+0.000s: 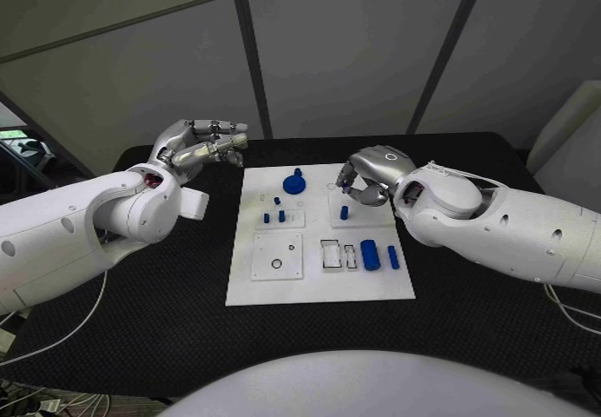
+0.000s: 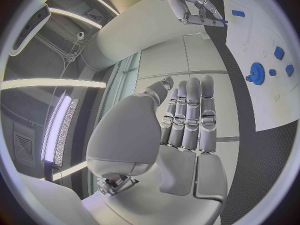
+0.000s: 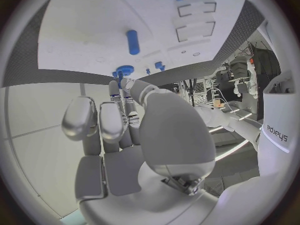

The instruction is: Assemble the parts on the task board

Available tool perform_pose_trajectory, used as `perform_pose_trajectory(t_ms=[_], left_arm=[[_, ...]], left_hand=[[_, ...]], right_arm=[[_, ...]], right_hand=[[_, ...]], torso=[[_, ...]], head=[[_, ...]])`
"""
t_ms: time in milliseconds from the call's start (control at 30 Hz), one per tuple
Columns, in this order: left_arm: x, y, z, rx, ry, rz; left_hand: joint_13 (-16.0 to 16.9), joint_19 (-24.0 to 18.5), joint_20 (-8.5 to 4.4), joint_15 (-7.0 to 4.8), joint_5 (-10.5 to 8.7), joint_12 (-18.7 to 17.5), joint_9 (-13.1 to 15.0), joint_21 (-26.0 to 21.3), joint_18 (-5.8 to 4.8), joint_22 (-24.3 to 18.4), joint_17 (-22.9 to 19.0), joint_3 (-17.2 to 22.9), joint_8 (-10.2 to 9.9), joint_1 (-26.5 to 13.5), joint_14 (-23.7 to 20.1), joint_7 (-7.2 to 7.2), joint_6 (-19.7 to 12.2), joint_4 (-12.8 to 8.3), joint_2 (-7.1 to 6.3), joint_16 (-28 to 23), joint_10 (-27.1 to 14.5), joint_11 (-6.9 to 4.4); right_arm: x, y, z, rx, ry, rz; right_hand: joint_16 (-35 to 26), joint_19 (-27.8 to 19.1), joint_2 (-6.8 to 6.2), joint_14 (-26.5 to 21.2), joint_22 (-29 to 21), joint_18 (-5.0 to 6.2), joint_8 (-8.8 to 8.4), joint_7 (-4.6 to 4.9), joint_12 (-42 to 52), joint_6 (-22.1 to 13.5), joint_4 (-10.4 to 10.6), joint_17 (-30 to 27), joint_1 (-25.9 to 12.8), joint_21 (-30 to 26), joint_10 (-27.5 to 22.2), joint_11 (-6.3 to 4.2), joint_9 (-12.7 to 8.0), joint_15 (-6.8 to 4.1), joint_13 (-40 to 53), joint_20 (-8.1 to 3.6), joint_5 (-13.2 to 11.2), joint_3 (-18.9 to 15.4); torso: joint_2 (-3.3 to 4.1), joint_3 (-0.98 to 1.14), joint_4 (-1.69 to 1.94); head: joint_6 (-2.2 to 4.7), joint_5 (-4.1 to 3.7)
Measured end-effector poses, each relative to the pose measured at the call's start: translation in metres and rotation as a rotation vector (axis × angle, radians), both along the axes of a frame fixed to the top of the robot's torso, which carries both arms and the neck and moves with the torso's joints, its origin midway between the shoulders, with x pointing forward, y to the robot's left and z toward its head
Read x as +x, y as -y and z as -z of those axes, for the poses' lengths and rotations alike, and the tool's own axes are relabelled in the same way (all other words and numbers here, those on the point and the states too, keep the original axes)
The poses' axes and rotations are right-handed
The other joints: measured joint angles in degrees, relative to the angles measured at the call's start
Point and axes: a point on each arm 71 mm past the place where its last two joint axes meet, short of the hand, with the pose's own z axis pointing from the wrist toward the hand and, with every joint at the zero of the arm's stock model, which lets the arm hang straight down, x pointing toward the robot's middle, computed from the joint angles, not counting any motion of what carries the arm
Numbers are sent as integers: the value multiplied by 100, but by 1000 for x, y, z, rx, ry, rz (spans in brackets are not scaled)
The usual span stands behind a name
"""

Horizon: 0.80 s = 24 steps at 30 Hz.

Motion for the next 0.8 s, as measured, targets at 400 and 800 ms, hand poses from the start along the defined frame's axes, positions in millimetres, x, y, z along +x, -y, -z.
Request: perform_pose_trajectory(t_ms=[400, 800], left_arm=[[1, 6, 1, -5, -1, 11], [1, 9, 1, -8, -2, 17]], left_hand=[[-1, 0, 0, 0, 0, 18, -5, 0, 0, -3, -4, -6, 0, 0, 0, 0, 0, -6, 0, 0, -18, -19], [4, 0, 0, 0, 0, 18, -4, 0, 0, -2, -4, -6, 0, 0, 0, -1, 0, -6, 0, 0, -18, -19]], right_arm=[[-27, -52, 0, 105, -45, -123], [-44, -69, 37, 111, -156, -152]], right_hand=[[0, -1, -1, 0, 9, 0, -17, 13, -3, 14, 0, -6, 0, 0, 0, 0, 5, 0, -1, -1, 1, 0], [0, -2, -3, 0, 8, 0, -22, 13, -4, 13, -15, -13, -1, 0, 0, 0, 3, 0, -6, -1, 0, 14]], torso=[[1, -15, 15], [2, -7, 9]], head=[[-1, 166], [-1, 341]])
